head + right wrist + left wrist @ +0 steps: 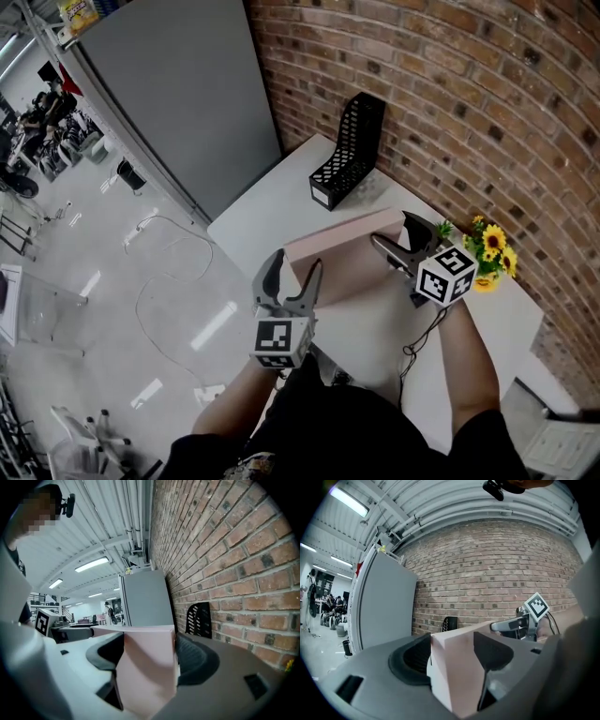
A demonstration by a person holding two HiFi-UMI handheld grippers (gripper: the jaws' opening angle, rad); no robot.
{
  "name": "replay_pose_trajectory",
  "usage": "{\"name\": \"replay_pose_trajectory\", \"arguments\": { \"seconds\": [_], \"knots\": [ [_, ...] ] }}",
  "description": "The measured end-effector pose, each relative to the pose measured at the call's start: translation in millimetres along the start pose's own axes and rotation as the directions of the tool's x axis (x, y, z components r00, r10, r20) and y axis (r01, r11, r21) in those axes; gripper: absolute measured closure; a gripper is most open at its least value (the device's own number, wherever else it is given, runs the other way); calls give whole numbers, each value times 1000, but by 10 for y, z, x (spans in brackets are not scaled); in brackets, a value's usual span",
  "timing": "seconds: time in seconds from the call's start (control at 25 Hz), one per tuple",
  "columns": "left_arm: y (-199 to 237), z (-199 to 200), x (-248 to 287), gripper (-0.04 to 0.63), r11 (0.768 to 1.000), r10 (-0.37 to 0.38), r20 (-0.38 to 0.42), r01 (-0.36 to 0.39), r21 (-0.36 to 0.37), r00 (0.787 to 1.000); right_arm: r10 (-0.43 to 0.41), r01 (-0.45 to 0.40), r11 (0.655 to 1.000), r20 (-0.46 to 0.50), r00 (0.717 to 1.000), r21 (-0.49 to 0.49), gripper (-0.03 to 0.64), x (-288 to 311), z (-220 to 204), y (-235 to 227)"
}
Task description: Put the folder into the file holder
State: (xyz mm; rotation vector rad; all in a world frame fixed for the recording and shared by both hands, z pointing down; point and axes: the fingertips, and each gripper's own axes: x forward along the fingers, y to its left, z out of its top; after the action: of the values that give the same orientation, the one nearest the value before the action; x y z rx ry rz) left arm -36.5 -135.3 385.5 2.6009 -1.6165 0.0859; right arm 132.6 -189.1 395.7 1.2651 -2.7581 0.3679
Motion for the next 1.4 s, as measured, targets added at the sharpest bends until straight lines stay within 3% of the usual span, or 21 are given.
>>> {"name": "replay_pose_trajectory", "arguments": {
  "seconds": [0.24,0.36,0.56,0.72,0.84,1.0,1.12,1.32,1.4],
  "knots": [
    [45,-75,-78,307,999,-29,-17,29,-13,999,9,-9,1000,18,1000,10,273,-127,-30,44],
    [-4,-74,-48,307,992,-122,-23,122,-20,992,14,-14,1000,22,1000,5,281,-164,-27,60],
    [-68,-80,80,305,963,-267,-48,268,4,962,19,-19,1000,32,999,1,287,-222,-13,62],
    [-8,-43,211,304,935,-352,-21,352,-36,936,19,-19,1000,36,999,6,287,-244,-8,32],
    [54,-39,271,304,929,-367,-4,366,-62,930,19,-20,1000,38,999,8,290,-248,-7,12],
    [100,-89,295,301,928,-373,-41,372,-31,927,27,-27,1000,37,999,2,293,-264,-11,18],
    [70,-96,384,301,909,-414,-59,416,10,908,27,-27,1000,40,999,3,298,-278,-9,19],
    [32,-47,493,298,876,-479,-45,474,-85,877,4,-5,1000,52,999,16,295,-317,3,-46],
    [-44,-41,442,299,854,-516,-43,510,-103,855,-18,16,999,64,998,28,290,-357,12,-104]
  ]
}}
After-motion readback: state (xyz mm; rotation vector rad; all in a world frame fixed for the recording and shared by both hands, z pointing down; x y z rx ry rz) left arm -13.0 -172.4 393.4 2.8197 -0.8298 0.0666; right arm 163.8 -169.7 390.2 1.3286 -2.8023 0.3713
